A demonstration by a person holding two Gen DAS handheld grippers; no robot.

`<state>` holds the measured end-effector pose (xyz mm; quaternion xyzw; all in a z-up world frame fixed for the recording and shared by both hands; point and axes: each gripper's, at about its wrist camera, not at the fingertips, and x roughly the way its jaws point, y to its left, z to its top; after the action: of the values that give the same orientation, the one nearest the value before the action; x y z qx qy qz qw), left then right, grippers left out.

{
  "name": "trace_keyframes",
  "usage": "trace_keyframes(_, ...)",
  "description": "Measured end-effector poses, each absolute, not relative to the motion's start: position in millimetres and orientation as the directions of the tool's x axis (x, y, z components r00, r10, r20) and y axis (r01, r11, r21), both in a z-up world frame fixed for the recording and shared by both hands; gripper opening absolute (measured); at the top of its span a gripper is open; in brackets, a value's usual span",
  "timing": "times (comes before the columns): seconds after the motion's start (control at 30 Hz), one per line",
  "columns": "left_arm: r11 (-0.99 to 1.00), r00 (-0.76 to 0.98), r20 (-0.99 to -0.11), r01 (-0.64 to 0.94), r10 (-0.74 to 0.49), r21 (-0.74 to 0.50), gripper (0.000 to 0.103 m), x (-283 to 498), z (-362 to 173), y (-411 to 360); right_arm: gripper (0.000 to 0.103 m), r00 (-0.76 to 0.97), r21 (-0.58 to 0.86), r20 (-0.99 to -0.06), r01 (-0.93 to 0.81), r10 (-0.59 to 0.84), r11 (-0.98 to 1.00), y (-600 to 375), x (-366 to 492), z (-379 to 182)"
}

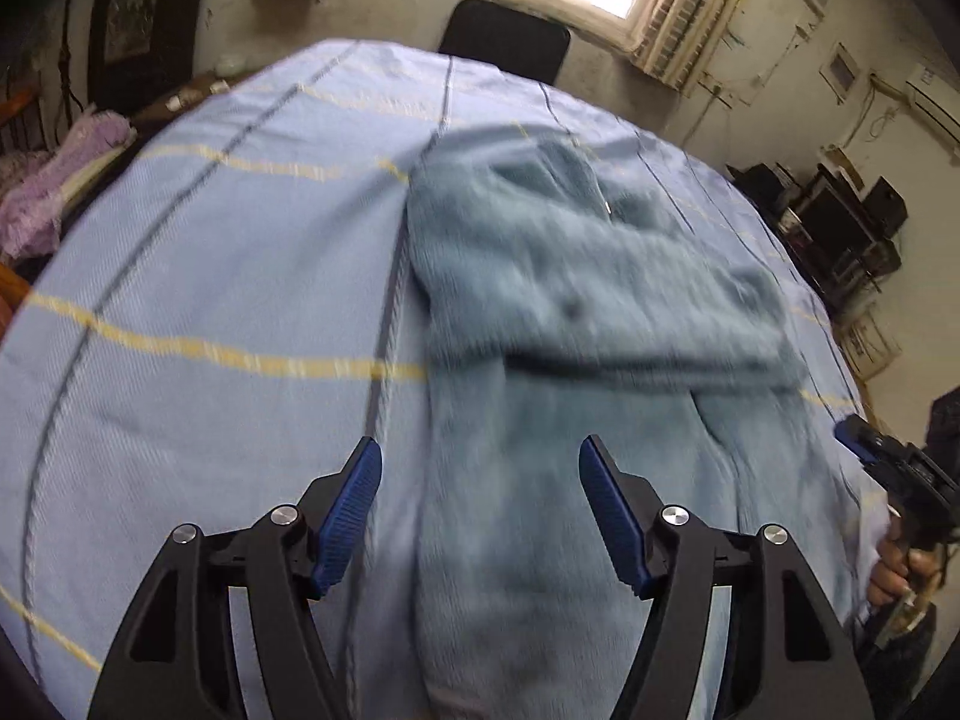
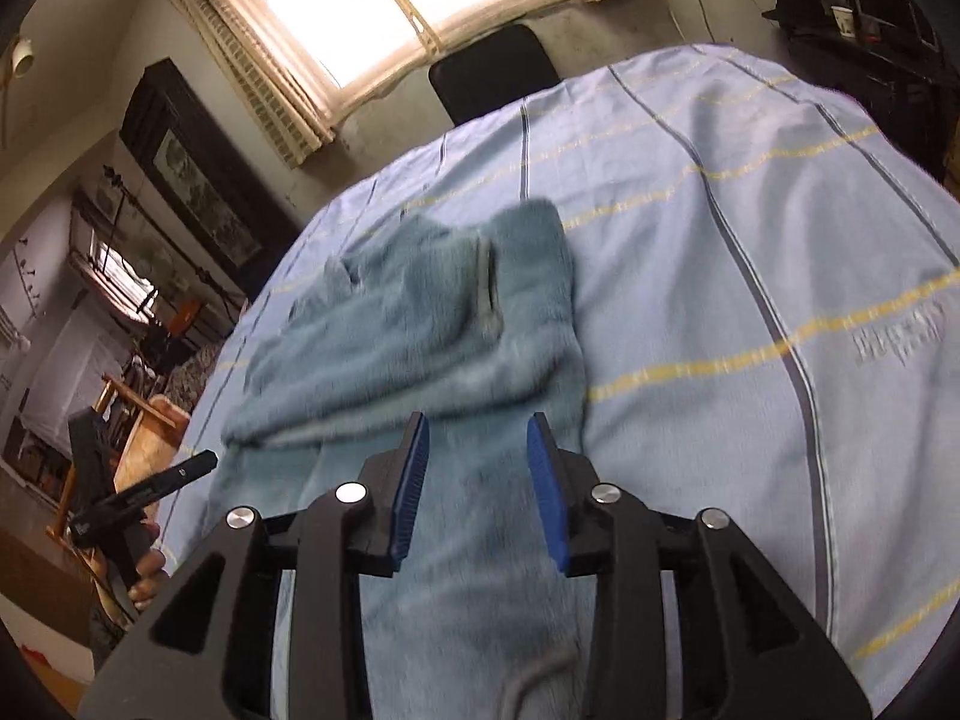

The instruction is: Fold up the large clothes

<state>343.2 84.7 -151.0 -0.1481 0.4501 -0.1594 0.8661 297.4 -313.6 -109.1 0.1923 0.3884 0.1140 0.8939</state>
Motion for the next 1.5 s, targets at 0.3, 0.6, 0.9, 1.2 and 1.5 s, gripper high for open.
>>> trace_keyframes(0.3, 0.859, 0.488, -0.712, 0.208, -0.506, -0.468, 0.069, 286.7, -163.1, 80.7, 0.049, 0.608, 0.459, -0.685, -0.068, 0.402, 0.886, -315.3, 257.6, -130.0)
trace_keyframes(0.6, 0.791, 0.427, -0.668, 0.273, -0.61, -0.548, 0.068, 234.9, -167.9, 84.9, 0.052, 0.573, 0.478, -0.681, -0.123, 0.456, 0.87, -313.7, 199.3, -136.6)
trace_keyframes(0.9, 0.784, 0.423, -0.66, 0.321, -0.621, -0.532, 0.059, 225.7, -169.0, 66.7, 0.052, 0.58, 0.531, -0.666, -0.073, 0.47, 0.844, -333.0, 187.4, -141.6)
trace_keyframes(1.2, 0.81, 0.447, -0.676, 0.311, -0.586, -0.497, 0.019, 229.1, -170.3, 67.3, 0.031, 0.503, 0.546, -0.67, -0.164, 0.546, 0.822, -313.3, 173.6, -151.3)
trace_keyframes(1.5, 0.784, 0.508, -0.603, 0.309, -0.615, -0.538, 0.013, 233.4, -139.2, 80.1, 0.013, 0.522, 0.595, -0.593, -0.228, 0.613, 0.77, -316.2, 172.1, -129.0)
